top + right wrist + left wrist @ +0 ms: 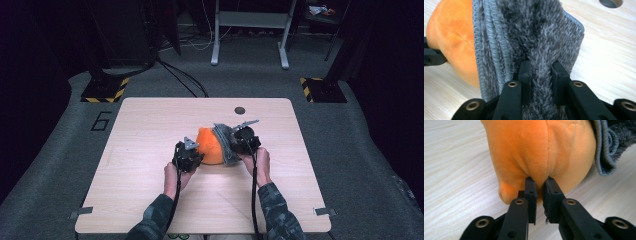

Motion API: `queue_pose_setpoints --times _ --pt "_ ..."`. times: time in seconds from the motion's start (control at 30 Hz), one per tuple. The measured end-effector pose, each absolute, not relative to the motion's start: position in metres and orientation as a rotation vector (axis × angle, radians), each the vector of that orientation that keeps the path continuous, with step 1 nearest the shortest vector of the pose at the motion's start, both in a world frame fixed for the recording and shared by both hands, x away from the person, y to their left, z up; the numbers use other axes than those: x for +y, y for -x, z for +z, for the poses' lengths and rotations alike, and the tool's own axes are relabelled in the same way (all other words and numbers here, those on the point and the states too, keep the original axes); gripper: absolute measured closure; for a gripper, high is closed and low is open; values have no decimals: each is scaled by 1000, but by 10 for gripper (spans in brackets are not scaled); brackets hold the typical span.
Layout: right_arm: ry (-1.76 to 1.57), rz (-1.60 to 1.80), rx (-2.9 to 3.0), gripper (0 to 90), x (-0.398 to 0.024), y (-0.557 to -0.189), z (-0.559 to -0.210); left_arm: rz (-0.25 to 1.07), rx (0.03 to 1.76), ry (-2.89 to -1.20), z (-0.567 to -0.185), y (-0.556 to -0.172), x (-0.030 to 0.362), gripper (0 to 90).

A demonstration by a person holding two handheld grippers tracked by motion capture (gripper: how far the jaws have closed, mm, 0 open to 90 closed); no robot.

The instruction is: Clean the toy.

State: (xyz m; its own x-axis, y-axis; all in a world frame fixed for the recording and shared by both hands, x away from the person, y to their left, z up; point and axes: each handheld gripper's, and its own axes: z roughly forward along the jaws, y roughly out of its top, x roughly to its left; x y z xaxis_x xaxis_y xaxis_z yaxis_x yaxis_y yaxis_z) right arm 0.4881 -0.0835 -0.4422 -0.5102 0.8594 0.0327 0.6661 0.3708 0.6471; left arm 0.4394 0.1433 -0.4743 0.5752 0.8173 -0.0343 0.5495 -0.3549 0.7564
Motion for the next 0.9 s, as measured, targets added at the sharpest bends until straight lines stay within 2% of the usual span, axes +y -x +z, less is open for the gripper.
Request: queue_pose_setpoints --times 0.3,0.57,0.9 --pt "-1317 913 2301 736 -88 -478 -423 397 1062 -2036 -460 -434 142 849" --pt "-1199 963 2312 736 -65 -465 -399 315 1065 -2004 -454 -432 140 848" --pt "-1153 897 2346 737 -43 -471 -412 306 1094 -1983 -459 -436 144 847"
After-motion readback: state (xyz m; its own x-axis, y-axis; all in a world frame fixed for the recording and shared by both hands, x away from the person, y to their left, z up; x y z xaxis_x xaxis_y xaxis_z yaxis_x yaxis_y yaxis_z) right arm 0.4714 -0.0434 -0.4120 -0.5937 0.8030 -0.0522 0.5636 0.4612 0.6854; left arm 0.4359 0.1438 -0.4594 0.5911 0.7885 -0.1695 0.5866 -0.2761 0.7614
